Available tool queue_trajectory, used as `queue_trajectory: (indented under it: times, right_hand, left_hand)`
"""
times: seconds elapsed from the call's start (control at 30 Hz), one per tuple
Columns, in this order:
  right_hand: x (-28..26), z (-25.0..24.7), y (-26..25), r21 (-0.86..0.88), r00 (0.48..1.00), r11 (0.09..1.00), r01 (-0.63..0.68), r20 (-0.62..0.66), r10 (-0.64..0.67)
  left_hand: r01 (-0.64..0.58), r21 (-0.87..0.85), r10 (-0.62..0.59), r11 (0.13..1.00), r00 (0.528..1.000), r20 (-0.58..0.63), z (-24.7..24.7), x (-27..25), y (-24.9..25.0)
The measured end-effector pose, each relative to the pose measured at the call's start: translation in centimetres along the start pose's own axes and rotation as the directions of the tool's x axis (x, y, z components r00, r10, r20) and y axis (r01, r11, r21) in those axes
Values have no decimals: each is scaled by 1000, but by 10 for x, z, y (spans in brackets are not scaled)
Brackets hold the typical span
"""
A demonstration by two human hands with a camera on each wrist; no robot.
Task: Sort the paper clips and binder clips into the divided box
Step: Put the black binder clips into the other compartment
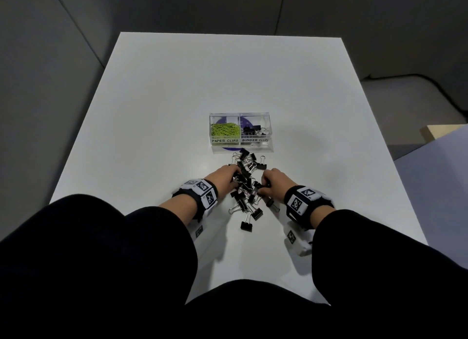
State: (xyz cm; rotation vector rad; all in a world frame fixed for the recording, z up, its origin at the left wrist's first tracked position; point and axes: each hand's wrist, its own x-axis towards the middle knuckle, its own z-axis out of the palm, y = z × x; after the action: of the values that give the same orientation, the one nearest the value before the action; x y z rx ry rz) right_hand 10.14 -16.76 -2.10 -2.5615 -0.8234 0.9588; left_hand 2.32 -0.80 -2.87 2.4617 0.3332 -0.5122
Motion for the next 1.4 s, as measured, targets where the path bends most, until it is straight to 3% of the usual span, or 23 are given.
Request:
queue_trajectory:
  times: [0.3,0.53,0.7,0.8,0.97,1.1,1.27,1.4]
  right_hand:
    - [-9,-14,4,203,994,979,-22,-102,44]
    - [-1,-45,4,128,984,991,45,-177,-22]
    - [27,-85,-7,95,937,991,97,-343,-60]
    - [46,-97,-23,36,921,992,124,-377,-101]
    - [63,-95,-37,-52,952,987,155,-258,-163]
    - [58,-88,-17,-87,927,985,146,-336,-167]
    - [36,-68,8,-150,974,979,135,-162,-159]
    - [31,-46,19,-202,972,958,202,-75,-221]
  left_hand:
    - [50,-95,-50,994,999,1,-19,-6,1]
    - [24,-46,-20,999,997,75,-36,-6,6]
    - [4,-114,-4,993,1000,-1,-63,7,17]
    - [-24,-130,16,991,998,-62,-85,19,25]
    - [-78,-128,56,989,985,-165,-112,45,36]
    - [-134,-132,105,982,973,-206,-118,69,47]
    - [-169,-75,157,983,977,-142,-99,95,58]
    - [-188,46,190,981,980,-52,-87,105,58]
